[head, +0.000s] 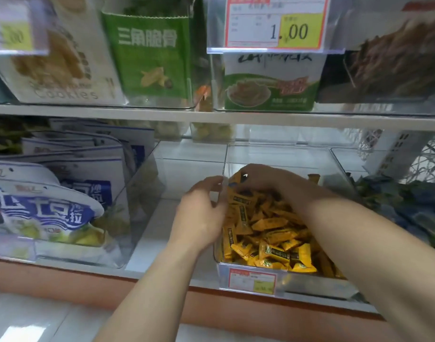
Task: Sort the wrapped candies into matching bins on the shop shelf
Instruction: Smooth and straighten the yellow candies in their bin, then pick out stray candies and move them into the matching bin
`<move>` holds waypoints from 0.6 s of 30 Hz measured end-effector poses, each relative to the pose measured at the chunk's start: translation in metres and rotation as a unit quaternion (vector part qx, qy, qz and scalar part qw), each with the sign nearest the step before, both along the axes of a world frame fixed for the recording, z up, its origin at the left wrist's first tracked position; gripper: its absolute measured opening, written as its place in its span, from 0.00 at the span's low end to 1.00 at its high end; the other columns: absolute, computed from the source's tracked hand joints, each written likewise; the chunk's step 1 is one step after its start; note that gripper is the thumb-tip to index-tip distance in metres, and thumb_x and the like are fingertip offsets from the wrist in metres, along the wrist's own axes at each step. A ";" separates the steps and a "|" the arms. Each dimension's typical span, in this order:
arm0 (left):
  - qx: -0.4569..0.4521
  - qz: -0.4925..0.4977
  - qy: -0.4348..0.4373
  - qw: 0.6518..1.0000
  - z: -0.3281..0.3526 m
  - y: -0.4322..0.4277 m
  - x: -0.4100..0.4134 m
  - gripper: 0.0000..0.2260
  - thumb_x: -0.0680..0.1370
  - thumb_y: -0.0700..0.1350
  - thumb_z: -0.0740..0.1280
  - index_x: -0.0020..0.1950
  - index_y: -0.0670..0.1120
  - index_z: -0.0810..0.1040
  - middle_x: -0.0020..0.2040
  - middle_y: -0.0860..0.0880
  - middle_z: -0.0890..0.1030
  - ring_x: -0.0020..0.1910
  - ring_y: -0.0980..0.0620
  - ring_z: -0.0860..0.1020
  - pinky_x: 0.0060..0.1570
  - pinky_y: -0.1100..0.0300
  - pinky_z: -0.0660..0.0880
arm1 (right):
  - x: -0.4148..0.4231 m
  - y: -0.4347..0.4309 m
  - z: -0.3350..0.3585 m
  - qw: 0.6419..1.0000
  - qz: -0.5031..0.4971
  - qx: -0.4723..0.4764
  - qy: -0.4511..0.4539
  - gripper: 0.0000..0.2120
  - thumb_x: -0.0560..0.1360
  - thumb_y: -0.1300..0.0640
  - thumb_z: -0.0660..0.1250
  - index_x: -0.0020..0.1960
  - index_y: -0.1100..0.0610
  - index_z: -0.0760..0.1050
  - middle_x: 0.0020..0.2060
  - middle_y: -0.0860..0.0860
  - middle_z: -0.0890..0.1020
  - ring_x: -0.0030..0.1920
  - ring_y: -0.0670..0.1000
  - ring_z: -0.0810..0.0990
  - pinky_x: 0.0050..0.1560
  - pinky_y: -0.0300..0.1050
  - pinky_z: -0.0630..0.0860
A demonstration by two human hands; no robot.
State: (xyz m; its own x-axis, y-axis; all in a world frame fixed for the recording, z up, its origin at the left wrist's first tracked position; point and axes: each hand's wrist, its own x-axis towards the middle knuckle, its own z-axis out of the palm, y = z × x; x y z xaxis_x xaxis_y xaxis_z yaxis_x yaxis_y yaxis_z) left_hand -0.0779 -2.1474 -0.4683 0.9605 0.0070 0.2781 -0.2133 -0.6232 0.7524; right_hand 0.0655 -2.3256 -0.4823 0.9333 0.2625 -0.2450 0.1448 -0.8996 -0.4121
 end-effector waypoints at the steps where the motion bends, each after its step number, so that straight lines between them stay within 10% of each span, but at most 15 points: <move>1: -0.001 0.001 0.001 1.000 0.000 0.000 0.000 0.14 0.80 0.51 0.64 0.66 0.57 0.75 0.52 0.62 0.78 0.41 0.68 0.76 0.48 0.59 0.77 | 0.001 0.003 -0.001 1.000 0.000 -0.012 -0.016 0.23 0.74 0.39 0.71 0.57 0.57 0.81 0.53 0.54 0.82 0.54 0.55 0.80 0.49 0.46 0.74; 18: -0.022 0.018 -0.006 1.000 0.001 -0.003 0.000 0.15 0.79 0.50 0.66 0.66 0.53 0.76 0.60 0.54 0.81 0.51 0.55 0.80 0.50 0.61 0.75 | -0.043 -0.045 0.051 0.957 -0.081 0.197 -0.197 0.12 0.67 0.55 0.81 0.47 0.48 0.81 0.38 0.40 0.81 0.42 0.38 0.81 0.37 0.34 0.73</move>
State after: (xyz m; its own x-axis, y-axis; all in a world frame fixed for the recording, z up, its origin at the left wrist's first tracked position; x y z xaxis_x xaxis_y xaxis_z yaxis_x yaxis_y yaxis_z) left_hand -0.0781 -2.1509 -0.4671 0.9563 0.0533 0.2875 -0.2002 -0.5974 0.7766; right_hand 0.0225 -2.3705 -0.4315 0.9692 0.1065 0.2220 0.2305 -0.7091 -0.6663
